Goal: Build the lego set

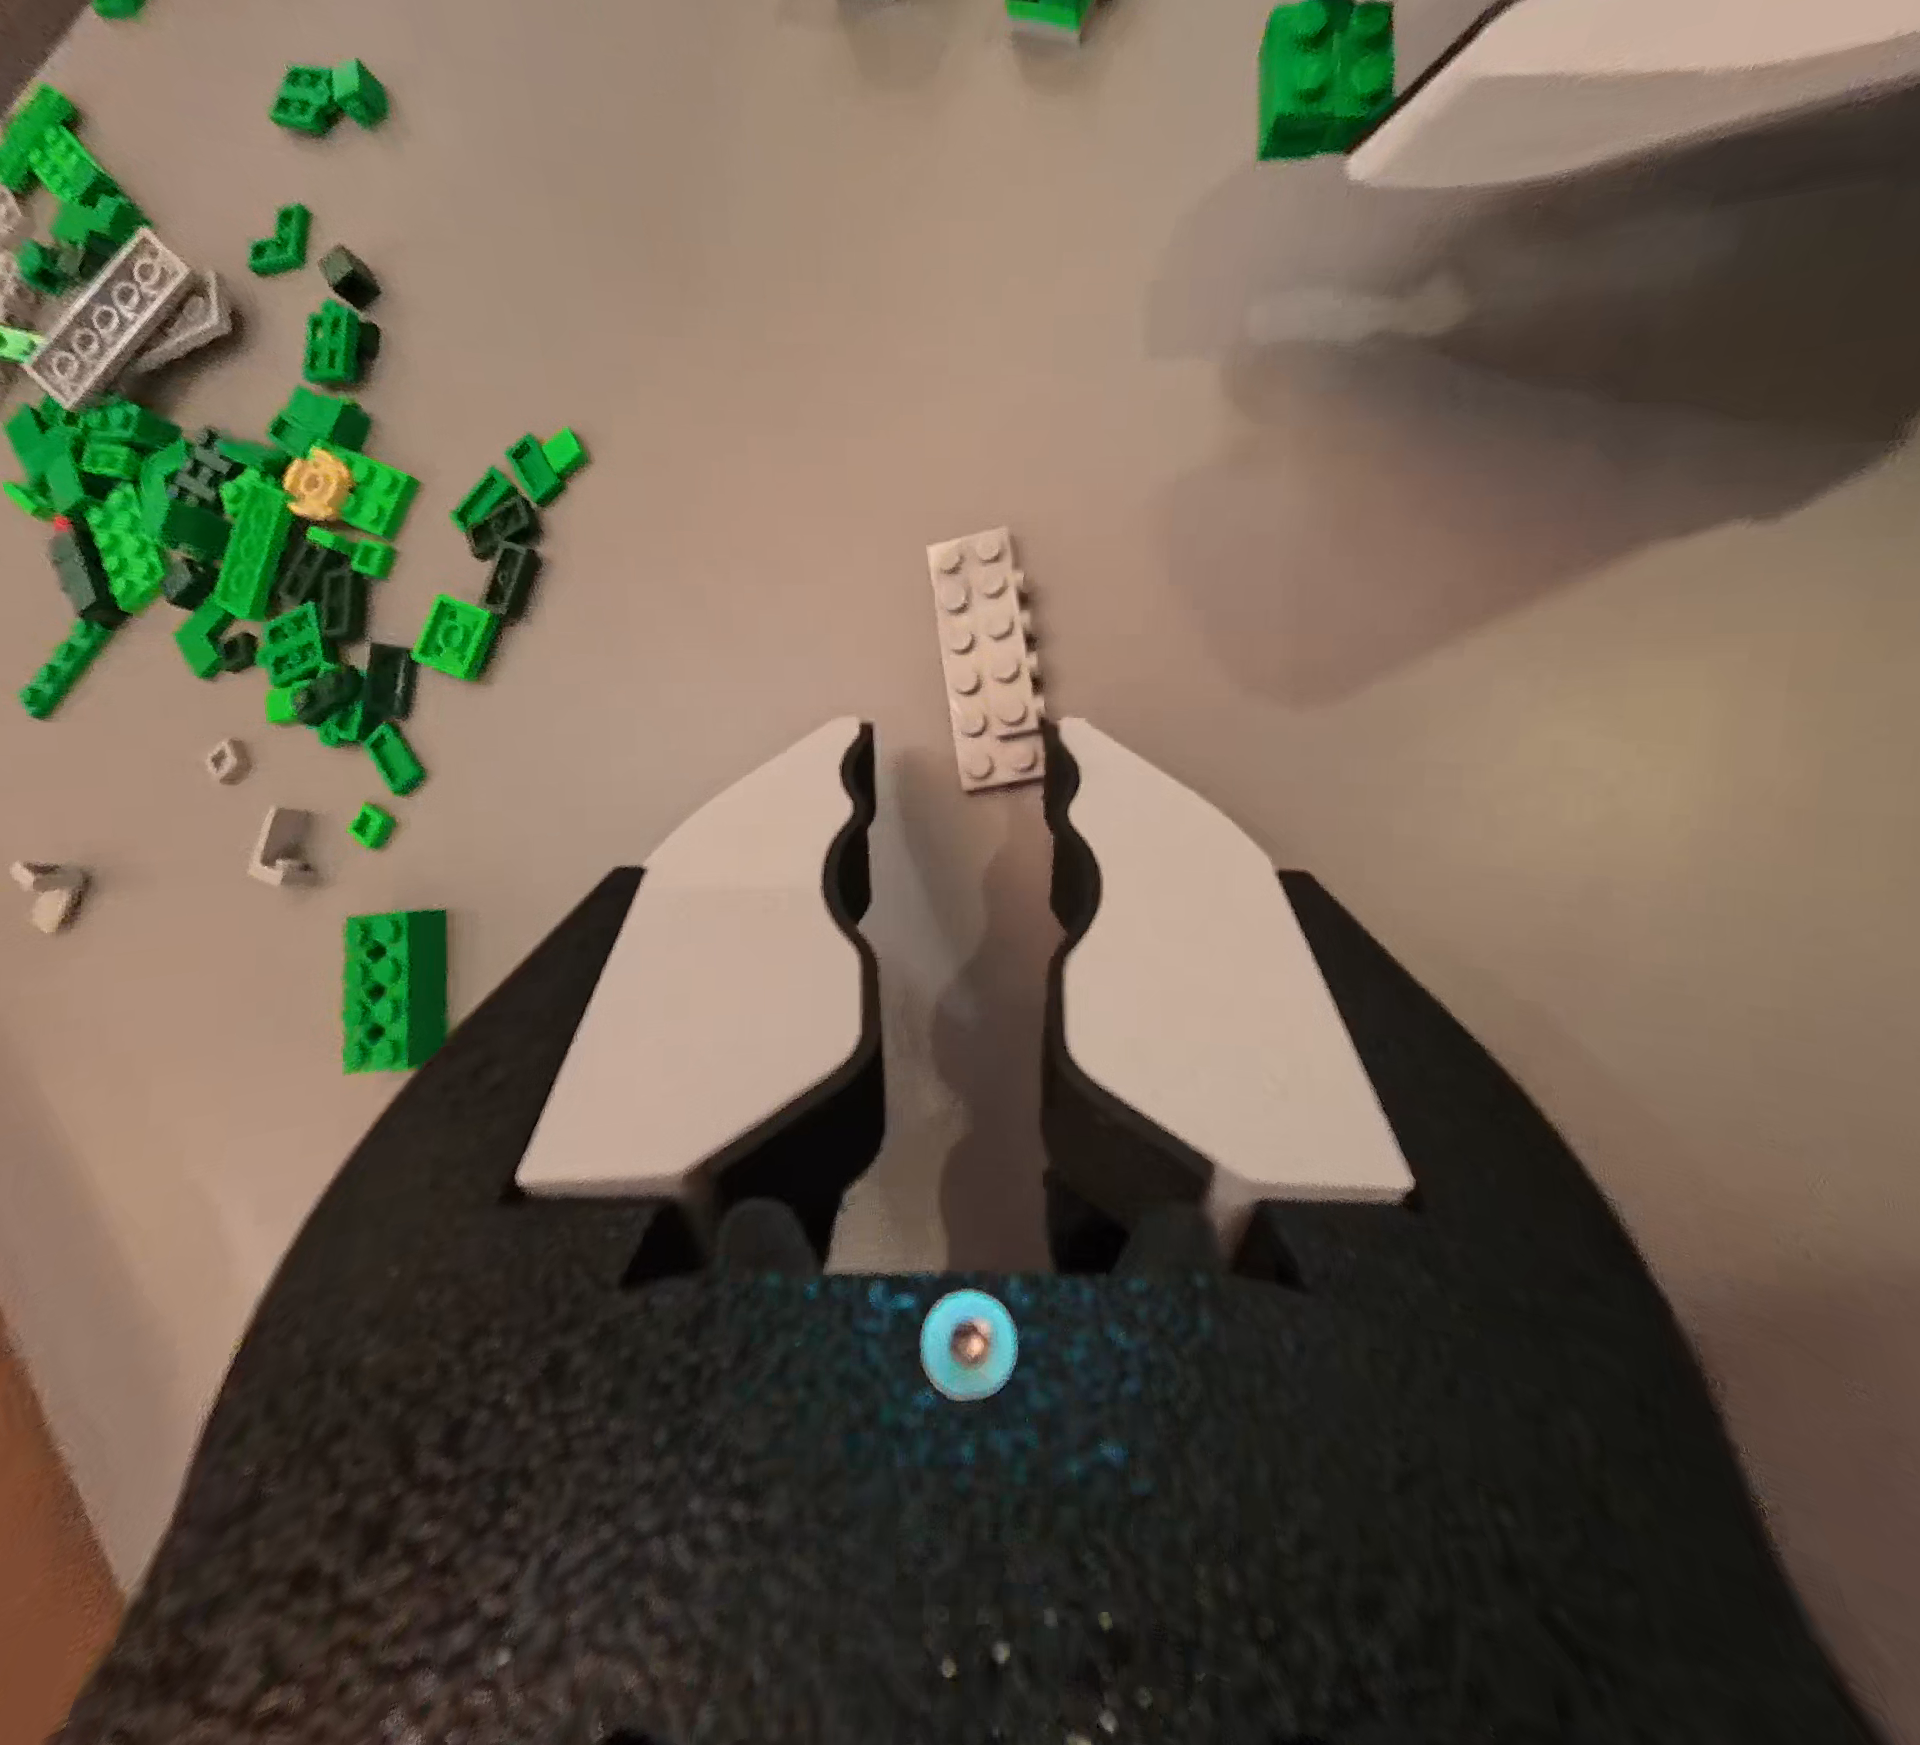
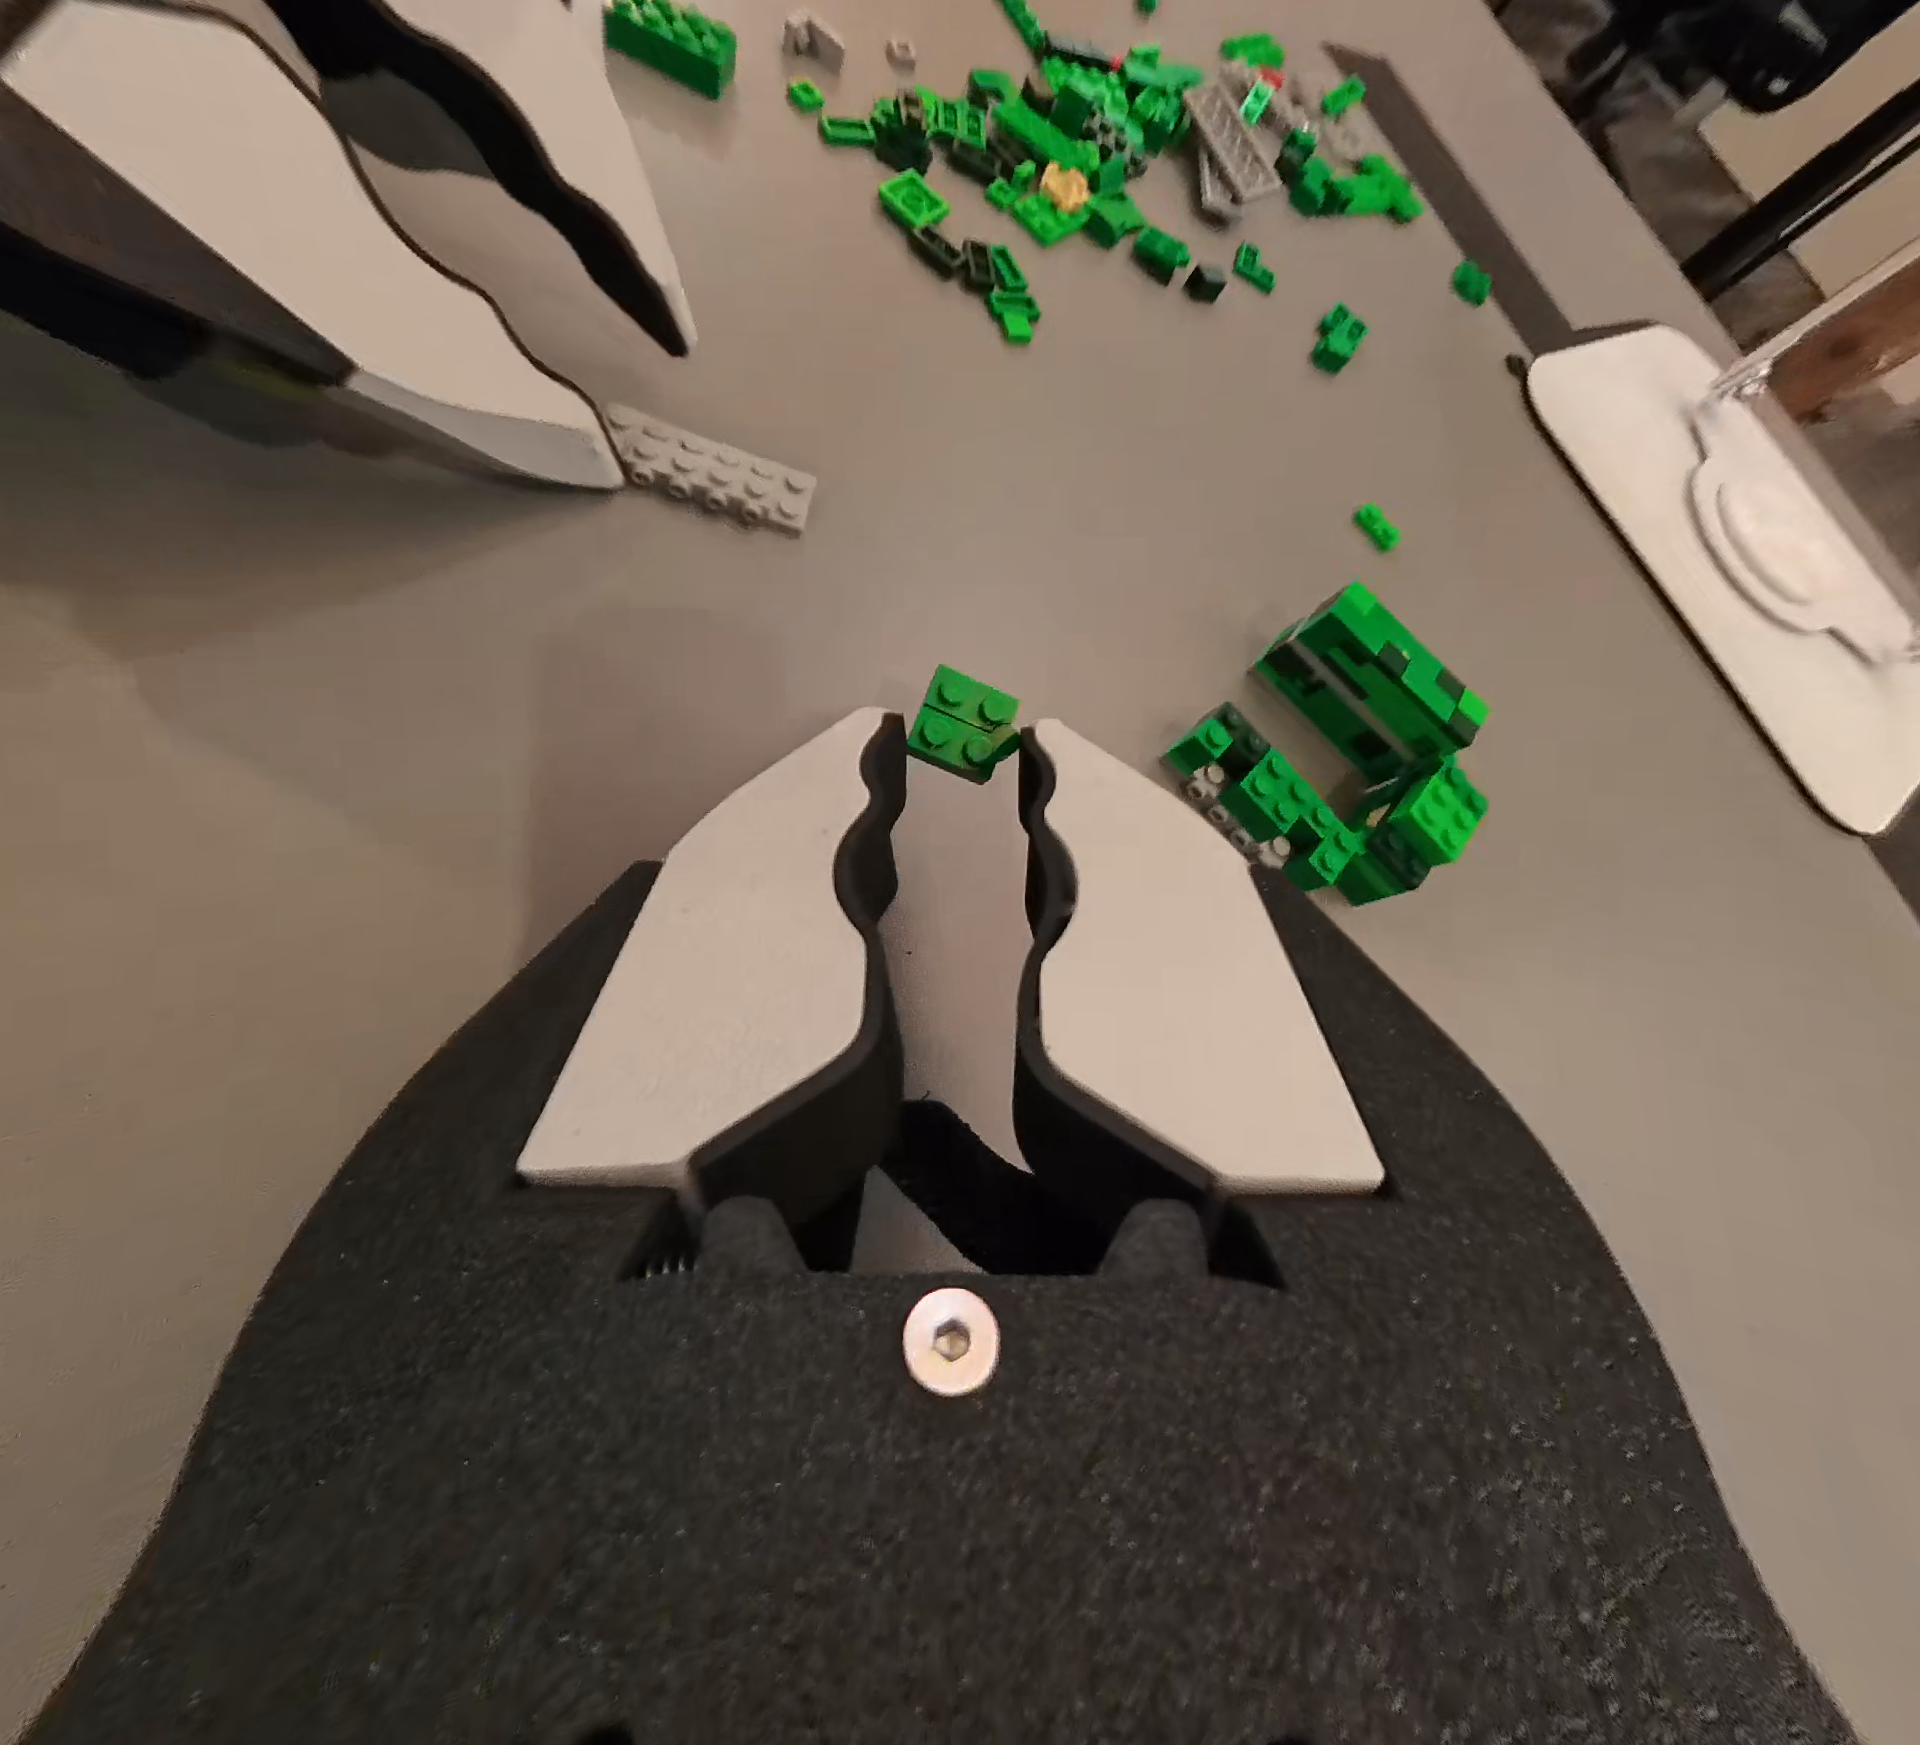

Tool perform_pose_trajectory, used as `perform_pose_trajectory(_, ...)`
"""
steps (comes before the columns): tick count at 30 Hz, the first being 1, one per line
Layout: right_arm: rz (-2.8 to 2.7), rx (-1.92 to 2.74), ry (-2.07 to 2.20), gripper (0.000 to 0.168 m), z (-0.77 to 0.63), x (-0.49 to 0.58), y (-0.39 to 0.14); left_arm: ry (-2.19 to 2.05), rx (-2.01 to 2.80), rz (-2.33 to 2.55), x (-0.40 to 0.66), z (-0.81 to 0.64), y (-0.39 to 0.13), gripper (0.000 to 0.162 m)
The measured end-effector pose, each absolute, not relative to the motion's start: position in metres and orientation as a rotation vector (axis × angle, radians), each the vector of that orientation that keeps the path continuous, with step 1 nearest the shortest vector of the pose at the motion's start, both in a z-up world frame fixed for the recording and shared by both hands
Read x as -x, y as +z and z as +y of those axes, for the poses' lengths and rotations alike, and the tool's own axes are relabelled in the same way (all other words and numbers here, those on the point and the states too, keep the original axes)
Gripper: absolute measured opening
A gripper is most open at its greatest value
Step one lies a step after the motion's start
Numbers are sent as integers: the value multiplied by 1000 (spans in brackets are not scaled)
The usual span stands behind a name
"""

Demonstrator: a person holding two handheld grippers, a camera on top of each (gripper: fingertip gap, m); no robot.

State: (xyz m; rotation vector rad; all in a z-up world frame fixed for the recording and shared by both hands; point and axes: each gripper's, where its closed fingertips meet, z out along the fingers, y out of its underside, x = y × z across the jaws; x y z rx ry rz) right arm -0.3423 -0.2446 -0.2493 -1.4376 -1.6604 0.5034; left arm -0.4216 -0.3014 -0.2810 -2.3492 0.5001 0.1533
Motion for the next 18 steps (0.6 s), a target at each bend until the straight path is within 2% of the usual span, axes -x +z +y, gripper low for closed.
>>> perform_pose_trajectory(9,-1658,1300,570,20,-252,349,-237,85,2427,528,414,-291,-284,15)
perform_pose_trajectory(18,-2012,1381,529,20,-258,330,-282,37,2203,525,412,-290,-262,7)
